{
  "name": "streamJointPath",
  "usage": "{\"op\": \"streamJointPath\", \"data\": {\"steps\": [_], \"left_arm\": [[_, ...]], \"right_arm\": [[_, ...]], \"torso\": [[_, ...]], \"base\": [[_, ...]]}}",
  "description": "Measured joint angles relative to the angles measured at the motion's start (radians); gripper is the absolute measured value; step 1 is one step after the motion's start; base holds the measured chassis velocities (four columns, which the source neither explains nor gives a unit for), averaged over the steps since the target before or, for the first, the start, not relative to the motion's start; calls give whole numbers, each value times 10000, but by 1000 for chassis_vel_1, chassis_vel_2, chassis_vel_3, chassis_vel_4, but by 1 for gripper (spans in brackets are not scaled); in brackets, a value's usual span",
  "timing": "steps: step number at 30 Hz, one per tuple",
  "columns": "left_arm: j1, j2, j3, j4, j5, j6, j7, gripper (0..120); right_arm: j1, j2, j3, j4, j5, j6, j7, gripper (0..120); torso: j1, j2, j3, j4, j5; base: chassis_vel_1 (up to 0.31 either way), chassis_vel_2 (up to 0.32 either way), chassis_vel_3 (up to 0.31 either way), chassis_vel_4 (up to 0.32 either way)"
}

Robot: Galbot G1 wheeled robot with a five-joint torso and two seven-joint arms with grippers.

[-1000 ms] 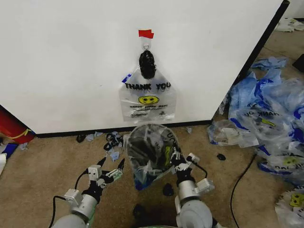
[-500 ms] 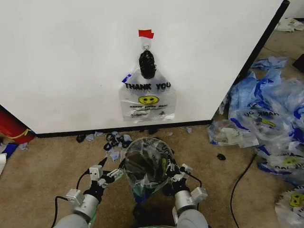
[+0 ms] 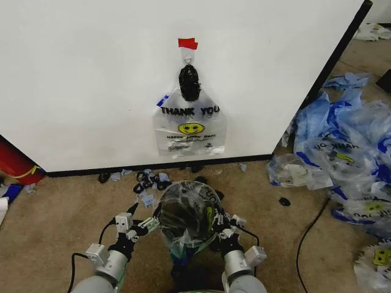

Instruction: Pick up the garbage bag from the wall and place it over the trash bin.

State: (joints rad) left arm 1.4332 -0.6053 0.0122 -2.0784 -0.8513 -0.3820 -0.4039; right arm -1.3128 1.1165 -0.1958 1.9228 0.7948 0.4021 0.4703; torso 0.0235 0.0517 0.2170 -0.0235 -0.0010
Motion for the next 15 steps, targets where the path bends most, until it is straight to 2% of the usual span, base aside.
{"op": "streamJointPath", "data": {"steps": [4,6,9,12,15], "left_arm": [[37,-50,-12,17,57,-22,4,99],[41,-54,-15,19,62,-24,4,99],[64,-71,-22,38,105,-52,6,99],[77,-74,-24,39,120,-57,7,99],[91,-80,-28,39,128,-58,7,99]], "right_arm": [[-115,-31,49,65,-105,32,-25,26],[-129,-38,58,71,-114,34,-25,27],[-209,-61,113,103,-167,47,-27,43],[-255,-62,141,105,-188,65,-27,50],[-349,-66,208,126,-223,94,-27,66]], "torso": [[0,0,0,-1,0],[0,0,0,0,0],[0,0,1,0,0],[0,0,1,-1,0],[0,0,1,-1,0]], "base": [[0,0,0,0],[0,0,0,0],[0,0,0,0],[0,0,0,0],[0,0,0,0]]}}
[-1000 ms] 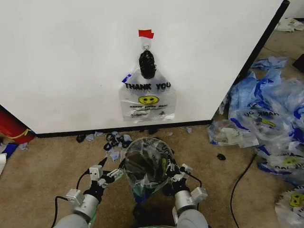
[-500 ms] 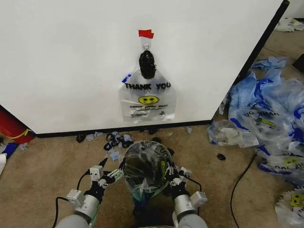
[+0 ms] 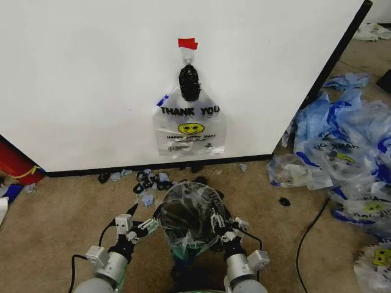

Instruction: Pick up the garbage bag from the wall and place it over the trash bin.

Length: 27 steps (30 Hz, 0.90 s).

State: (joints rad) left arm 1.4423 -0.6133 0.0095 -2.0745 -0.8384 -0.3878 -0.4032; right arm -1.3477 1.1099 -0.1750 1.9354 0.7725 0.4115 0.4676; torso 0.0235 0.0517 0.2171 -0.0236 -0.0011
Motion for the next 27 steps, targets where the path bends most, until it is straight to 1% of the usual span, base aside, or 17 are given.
{"op": "streamJointPath", "data": {"steps": [1,3,4,6,7,9,13,17,18,20,23,24,27], "left_arm": [[1,0,0,0,1,0,0,99],[-4,1,0,0,4,0,0,99],[-4,1,0,0,4,0,0,99],[-20,0,6,0,4,0,0,99],[-39,-6,16,6,5,0,0,99],[-86,-43,50,54,5,6,6,98],[-99,-92,76,120,11,7,38,99],[-139,-185,125,232,77,-28,106,98],[-139,-185,125,232,77,-28,106,98],[-257,-285,124,280,199,-104,166,99],[-560,-613,25,347,361,-204,260,98],[-560,-613,25,347,361,-204,260,98],[-853,-864,-230,421,518,-271,351,98]], "right_arm": [[-19,-4,14,12,-4,4,0,67],[-97,-30,69,76,-16,17,2,77],[-97,-30,69,76,-16,17,2,77],[-137,-52,91,105,-21,18,3,82],[-183,-77,124,137,-42,20,5,88],[-263,-120,188,181,-139,28,10,97],[-311,-146,237,192,-301,90,4,100],[-441,-210,585,214,-1023,654,-512,100],[-441,-210,585,214,-1023,654,-512,100],[-487,-332,895,321,-1392,993,-967,100],[-418,-495,1774,389,-1878,1634,-2057,100],[-418,-495,1774,389,-1878,1634,-2057,100],[-207,-684,2662,664,-1857,1917,-2740,100]], "torso": [[0,0,0,1,0],[0,-2,0,0,0],[0,-2,0,0,0],[0,-2,0,1,0],[0,-2,0,0,0],[0,-2,0,0,0],[0,-2,0,0,0],[0,-2,0,1,1],[0,-2,0,1,1],[0,-2,-1,0,1],[0,-2,0,0,-1],[0,-2,0,0,-1],[1,-2,0,0,1]], "base": [[0,0,0,0],[0,0,0,0],[0,0,0,0],[0,0,0,0],[0,0,0,0],[0,0,0,0],[0,0,0,0],[0,0,0,0],[0,0,0,0],[0,0,0,0],[0,0,0,0],[0,0,0,0],[0,0,0,0]]}}
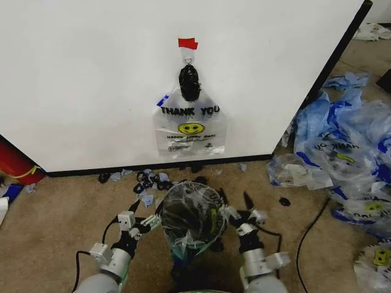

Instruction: Pick up the garbage bag from the wall and place it over the trash bin.

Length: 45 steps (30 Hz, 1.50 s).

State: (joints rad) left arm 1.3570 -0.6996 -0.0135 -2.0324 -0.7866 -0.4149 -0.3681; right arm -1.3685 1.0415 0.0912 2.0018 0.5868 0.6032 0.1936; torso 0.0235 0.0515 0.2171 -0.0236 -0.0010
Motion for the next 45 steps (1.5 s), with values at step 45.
{"op": "streamJointPath", "data": {"steps": [45], "left_arm": [[2398,-5048,-7161,135,4004,-814,2314,100]], "right_arm": [[-2715,913,4715,436,-3194,-187,1099,100]], "torso": [[-1,3,-1,2,2]], "base": [[0,0,0,0]]}}
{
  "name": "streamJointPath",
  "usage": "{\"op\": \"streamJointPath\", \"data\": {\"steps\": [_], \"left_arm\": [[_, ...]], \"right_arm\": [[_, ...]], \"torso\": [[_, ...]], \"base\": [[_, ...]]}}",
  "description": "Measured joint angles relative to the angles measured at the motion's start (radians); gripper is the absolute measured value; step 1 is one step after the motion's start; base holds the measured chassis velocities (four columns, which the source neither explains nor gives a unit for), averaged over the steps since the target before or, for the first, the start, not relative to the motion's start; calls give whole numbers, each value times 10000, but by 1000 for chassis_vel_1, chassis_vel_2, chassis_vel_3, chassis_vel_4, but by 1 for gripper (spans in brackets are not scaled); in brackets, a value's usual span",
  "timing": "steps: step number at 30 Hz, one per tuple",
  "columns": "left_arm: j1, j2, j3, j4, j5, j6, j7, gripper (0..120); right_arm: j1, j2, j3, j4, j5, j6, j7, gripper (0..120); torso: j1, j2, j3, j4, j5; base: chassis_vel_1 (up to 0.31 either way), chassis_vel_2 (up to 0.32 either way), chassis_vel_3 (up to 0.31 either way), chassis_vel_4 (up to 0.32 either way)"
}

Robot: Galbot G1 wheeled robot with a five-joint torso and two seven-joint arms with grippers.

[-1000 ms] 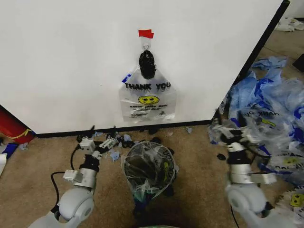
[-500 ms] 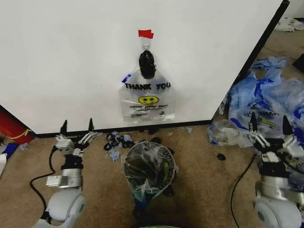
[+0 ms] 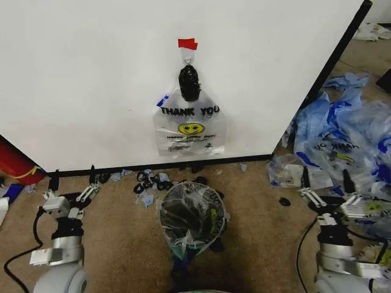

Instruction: Pick up the garbage bag from the wall and place it over the trash bin.

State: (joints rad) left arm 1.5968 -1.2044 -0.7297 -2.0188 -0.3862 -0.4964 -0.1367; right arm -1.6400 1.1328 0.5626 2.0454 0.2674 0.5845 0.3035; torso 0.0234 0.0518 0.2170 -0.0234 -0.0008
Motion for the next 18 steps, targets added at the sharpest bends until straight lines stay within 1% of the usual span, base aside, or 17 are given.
{"op": "streamJointPath", "data": {"steps": [2,8,18], "left_arm": [[-150,59,-73,75,-92,-34,117,100],[-375,163,4,174,-333,-131,293,100],[-471,220,179,151,-363,-121,303,100]], "right_arm": [[206,98,-148,-261,-78,-38,32,100],[652,284,-365,-645,-17,-59,-64,100],[782,327,-421,-682,71,-99,-169,100]], "torso": [[0,0,0,-5,-5],[0,0,1,-2,-4],[0,0,1,-2,-4]], "base": [[0,0,0,0],[0,0,0,0],[0,0,0,0]]}}
